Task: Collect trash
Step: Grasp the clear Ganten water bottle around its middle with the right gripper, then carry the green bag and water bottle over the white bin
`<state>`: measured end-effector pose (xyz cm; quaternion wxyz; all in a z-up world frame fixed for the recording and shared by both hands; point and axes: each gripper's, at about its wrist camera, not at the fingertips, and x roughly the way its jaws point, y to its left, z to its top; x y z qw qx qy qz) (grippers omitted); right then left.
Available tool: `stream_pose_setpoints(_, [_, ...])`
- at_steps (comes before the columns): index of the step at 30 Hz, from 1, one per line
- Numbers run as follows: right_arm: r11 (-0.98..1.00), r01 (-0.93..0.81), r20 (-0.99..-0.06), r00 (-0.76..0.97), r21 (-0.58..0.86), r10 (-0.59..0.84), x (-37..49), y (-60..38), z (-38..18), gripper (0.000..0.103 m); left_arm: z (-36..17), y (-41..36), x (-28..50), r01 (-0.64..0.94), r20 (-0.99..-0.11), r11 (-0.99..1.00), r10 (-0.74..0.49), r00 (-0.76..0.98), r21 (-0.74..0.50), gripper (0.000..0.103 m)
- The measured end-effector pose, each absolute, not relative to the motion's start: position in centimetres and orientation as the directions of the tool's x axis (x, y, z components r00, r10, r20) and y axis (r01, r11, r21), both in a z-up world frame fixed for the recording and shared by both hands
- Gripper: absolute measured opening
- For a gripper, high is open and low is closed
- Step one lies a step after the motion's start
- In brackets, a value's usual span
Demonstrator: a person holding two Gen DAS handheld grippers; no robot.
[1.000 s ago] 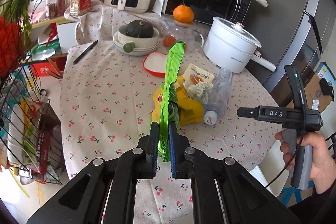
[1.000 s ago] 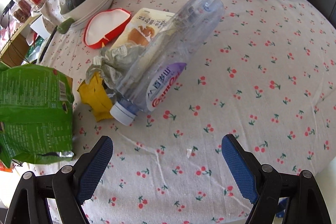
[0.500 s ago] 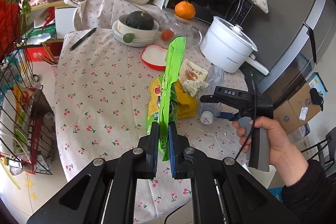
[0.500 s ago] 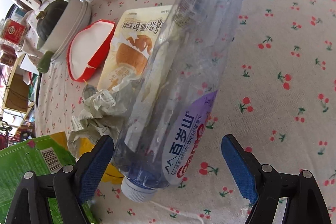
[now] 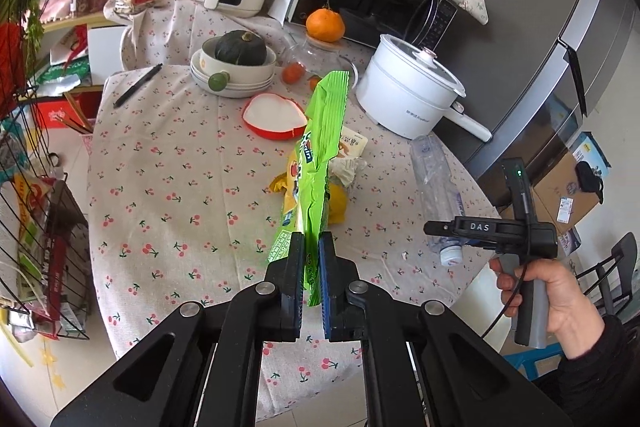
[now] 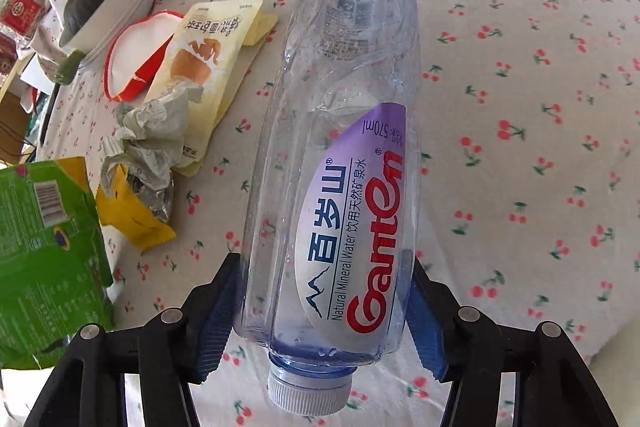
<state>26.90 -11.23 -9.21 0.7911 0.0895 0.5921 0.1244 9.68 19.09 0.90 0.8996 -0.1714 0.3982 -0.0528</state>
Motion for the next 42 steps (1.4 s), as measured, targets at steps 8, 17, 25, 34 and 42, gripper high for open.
stream_pose_setpoints(8, [0.952, -0.112, -0.888, 0.343, 0.284, 0.305, 23.1, -16.1, -5.8, 0.065, 1.8, 17.8, 9.4, -0.005, -0.658, 0.916, -0.284, 0.698, -0.401, 0.006])
stream_pose_setpoints(17, [0.959, -0.100, -0.891, 0.354, 0.266, 0.285, 20.7, -19.2, -5.6, 0.065, 3.8, 15.2, 8.8, 0.070, -0.588, 0.914, -0.314, 0.746, -0.399, 0.004])
stream_pose_setpoints(25, [0.963, -0.099, -0.885, 0.379, 0.249, 0.268, 18.0, -23.7, -4.6, 0.065, 4.3, 8.9, 9.2, 0.222, -0.561, 0.893, -0.423, 0.711, -0.392, 0.004])
stream_pose_setpoints(34, [0.984, -0.025, -0.930, 0.323, 0.174, 0.173, 13.4, -31.2, -5.1, 0.066, 2.7, -1.4, 9.5, 0.409, -0.567, 0.814, -0.581, 0.584, -0.412, 0.004])
stream_pose_setpoints(42, [0.986, 0.004, -0.958, 0.237, 0.165, 0.159, 10.0, -35.6, -7.3, 0.066, -1.5, -10.1, 8.6, 0.506, -0.643, 0.798, -0.581, 0.499, -0.328, 0.004])
